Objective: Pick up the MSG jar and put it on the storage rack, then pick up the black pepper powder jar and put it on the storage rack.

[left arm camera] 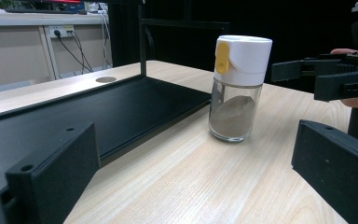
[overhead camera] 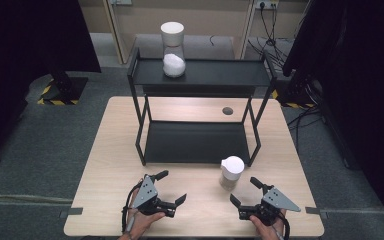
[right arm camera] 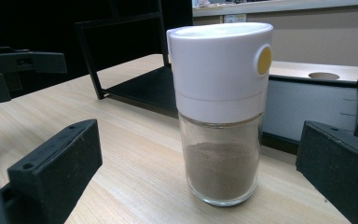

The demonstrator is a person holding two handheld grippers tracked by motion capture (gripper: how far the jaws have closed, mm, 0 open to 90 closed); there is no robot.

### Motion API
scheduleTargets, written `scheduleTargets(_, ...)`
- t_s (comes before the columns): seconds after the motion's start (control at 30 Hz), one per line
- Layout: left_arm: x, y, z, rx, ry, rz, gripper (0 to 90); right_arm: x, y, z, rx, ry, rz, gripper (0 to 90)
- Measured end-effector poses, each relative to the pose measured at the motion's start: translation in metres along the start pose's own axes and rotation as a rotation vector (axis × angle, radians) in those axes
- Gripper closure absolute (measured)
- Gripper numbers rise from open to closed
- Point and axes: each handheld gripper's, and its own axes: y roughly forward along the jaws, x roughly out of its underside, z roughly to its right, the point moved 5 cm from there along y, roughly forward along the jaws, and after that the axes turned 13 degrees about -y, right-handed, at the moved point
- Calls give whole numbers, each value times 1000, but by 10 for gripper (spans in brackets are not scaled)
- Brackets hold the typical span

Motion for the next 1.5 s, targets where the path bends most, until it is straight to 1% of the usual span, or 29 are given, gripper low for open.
scheduleTargets(0.3,0,-1,-1,-3,-7,9,2,0,0,0,-1,-1,0,5)
scheduleTargets(0.57,1,-1,-2,-1,-11,4,2,0,1,0,1,-2,3,5)
scheduleTargets(0.87,2,-1,-1,1,-11,3,2,0,1,0,10,-6,11,5)
scheduleTargets(1.0,1,-2,-1,2,-7,7,2,0,2,-2,14,-16,12,5)
scheduleTargets(1.2,2,-2,-2,0,-9,7,2,0,6,-1,32,-20,18,5)
scheduleTargets(1.37,2,-2,-2,1,-11,6,2,-2,13,1,41,-41,17,5)
scheduleTargets(1.5,3,-2,-2,0,-10,5,2,-4,20,5,48,-56,12,5)
